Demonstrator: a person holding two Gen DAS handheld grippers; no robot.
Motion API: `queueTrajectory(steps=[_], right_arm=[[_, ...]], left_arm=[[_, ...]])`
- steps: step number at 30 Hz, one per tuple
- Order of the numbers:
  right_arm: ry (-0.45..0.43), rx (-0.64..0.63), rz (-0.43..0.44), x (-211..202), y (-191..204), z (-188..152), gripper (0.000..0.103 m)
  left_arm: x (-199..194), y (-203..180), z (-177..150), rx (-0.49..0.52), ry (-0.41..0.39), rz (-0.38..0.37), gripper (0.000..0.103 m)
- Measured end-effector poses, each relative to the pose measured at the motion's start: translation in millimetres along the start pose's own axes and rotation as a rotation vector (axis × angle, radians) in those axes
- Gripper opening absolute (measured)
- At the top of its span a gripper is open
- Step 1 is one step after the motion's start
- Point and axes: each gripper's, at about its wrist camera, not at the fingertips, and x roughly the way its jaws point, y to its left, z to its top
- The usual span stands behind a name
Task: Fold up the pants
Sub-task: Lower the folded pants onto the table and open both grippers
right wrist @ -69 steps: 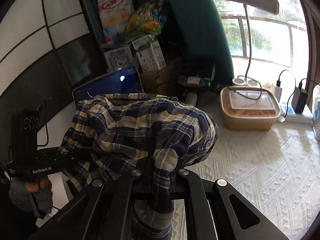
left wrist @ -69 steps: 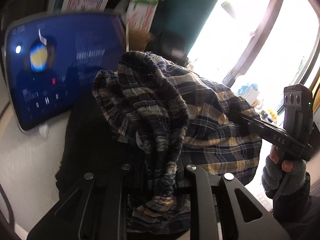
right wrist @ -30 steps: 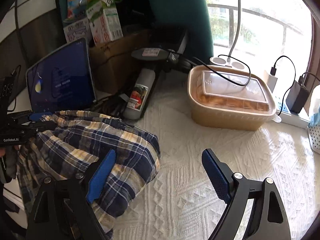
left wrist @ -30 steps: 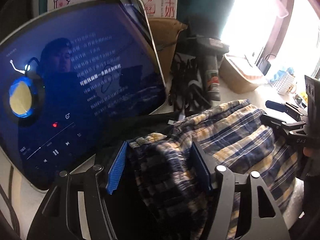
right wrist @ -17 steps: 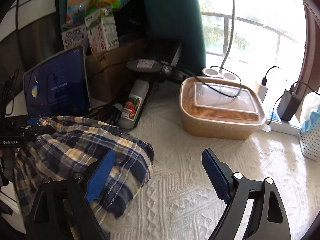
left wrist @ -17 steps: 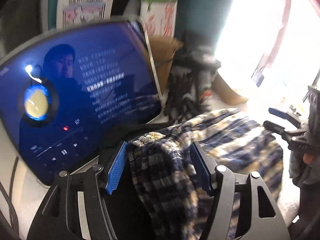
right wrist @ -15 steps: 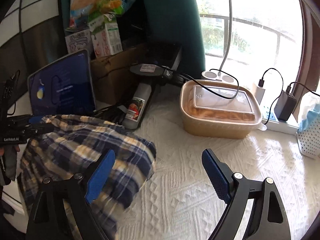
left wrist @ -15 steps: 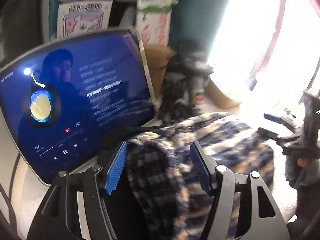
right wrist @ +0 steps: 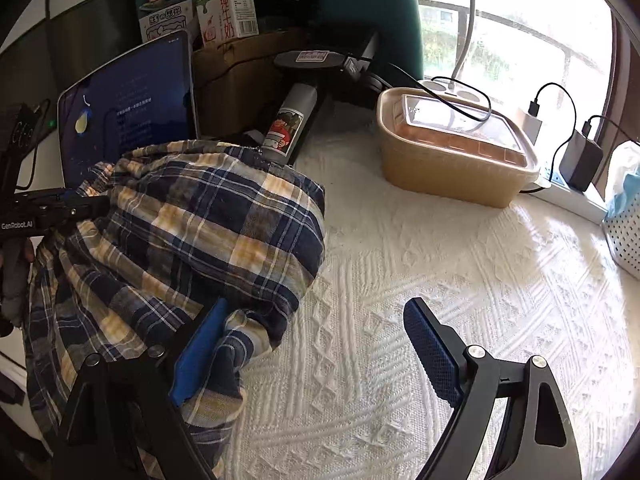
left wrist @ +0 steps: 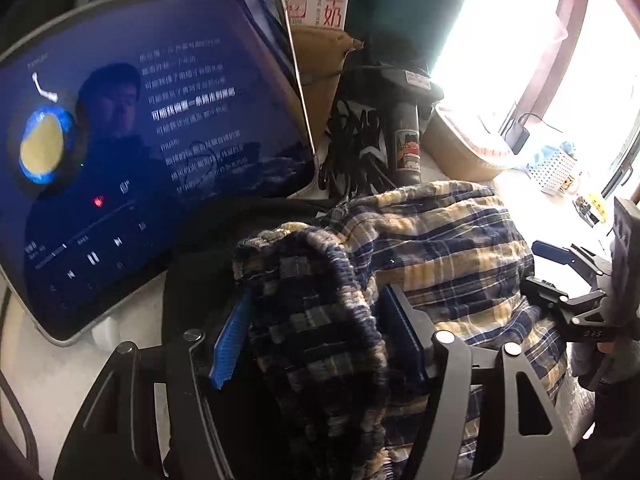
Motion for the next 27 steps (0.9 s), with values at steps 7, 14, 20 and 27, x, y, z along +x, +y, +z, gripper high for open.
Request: queueTrajectory(steps=[7,14,20,27], right_arm=[[-0.026,0.027,0.015,-31.3,-4.9,-7.2,0.09],[-0.002,0.016,0.046,-45.1,7.8,-31.6,0.09],[0.036,0.017,0.06,-46.4,16.8,-51.9,0.09],[-0.021,0.031,0.03,-78.2,12.0,-54.2,0.091]], left_arm=[[-31.0,-7.0,-6.5,-0.014,-0.059,-0.011,0.066],[-48.5,-23.4,-31.8,-0.02,-0.076,-0.044,0.066],[-47.9,-25.3,-49.0,-0.05,-0.049,-0.035,0.066],[-73.6,-43.5,-60.6,-0.028,-0.122,-0.074,0.066]])
